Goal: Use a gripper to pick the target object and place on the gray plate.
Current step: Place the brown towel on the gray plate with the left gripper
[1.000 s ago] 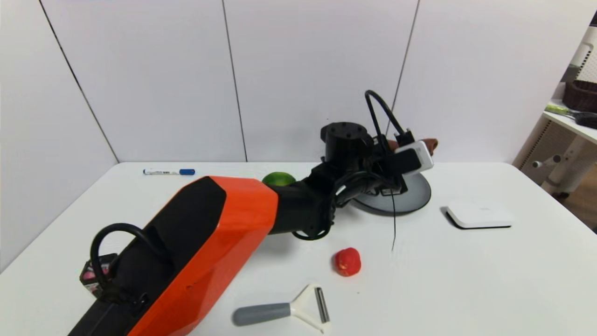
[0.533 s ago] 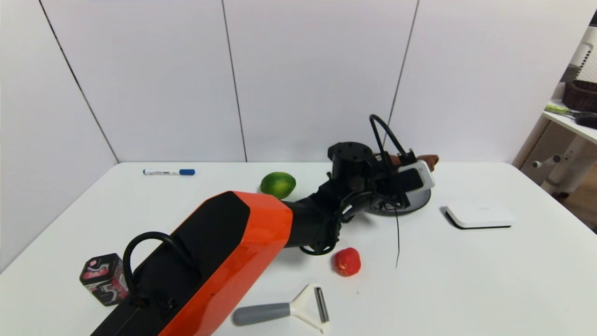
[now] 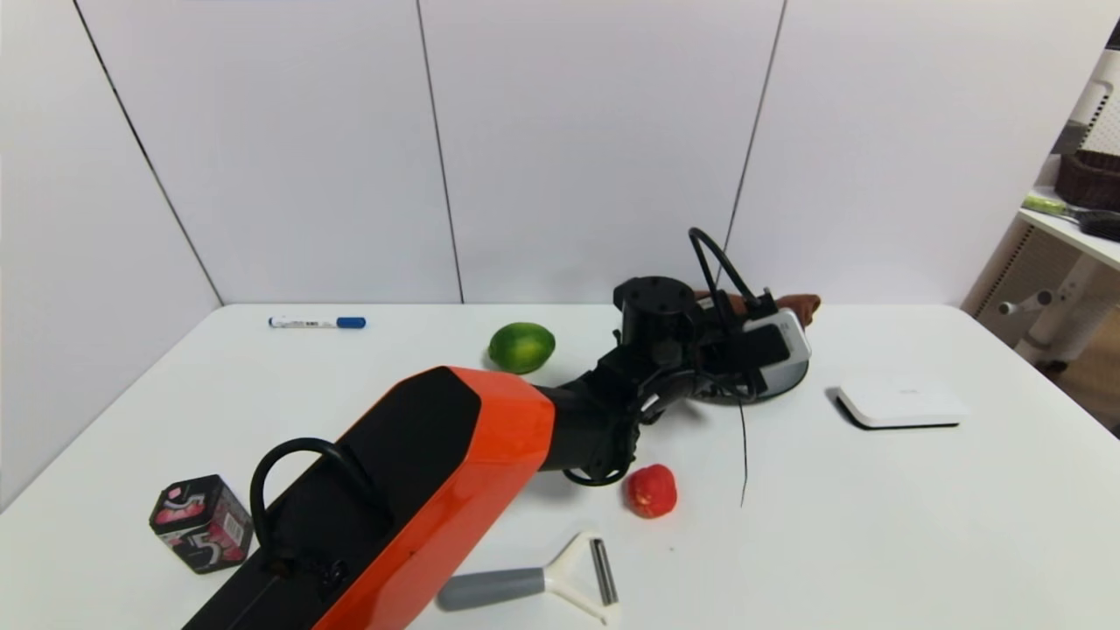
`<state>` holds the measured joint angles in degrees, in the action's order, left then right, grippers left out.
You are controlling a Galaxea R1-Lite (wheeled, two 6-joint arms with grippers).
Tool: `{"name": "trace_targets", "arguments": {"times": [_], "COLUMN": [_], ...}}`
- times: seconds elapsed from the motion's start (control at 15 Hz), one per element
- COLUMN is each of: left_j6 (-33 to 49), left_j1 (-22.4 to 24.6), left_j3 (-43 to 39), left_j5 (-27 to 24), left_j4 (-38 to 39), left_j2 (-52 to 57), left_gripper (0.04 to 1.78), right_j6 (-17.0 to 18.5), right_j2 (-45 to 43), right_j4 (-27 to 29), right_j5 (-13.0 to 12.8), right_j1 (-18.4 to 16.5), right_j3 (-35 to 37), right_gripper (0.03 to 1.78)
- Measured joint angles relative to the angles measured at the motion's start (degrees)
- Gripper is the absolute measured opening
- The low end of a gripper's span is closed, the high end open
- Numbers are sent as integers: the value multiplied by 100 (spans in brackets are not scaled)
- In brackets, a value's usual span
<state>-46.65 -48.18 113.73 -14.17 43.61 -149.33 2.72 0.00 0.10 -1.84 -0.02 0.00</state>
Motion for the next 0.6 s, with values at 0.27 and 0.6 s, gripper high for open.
{"name": "trace_targets", "arguments": {"times": [0.27,0.6], "left_j6": [-32,-23], "left_j1": [-11,-9], "left_j3": [0,0], "left_j5": [-11,4], "left_j4": [-15,-30], "left_j2": [-11,-6], "left_gripper": [82,124], "right_j6": [0,2], "right_j2": [0,0], "right_j4": [-2,0], "right_j5": [0,2], "right_j1": [2,2], "right_j3": [0,0], "right_gripper": [171,171]}}
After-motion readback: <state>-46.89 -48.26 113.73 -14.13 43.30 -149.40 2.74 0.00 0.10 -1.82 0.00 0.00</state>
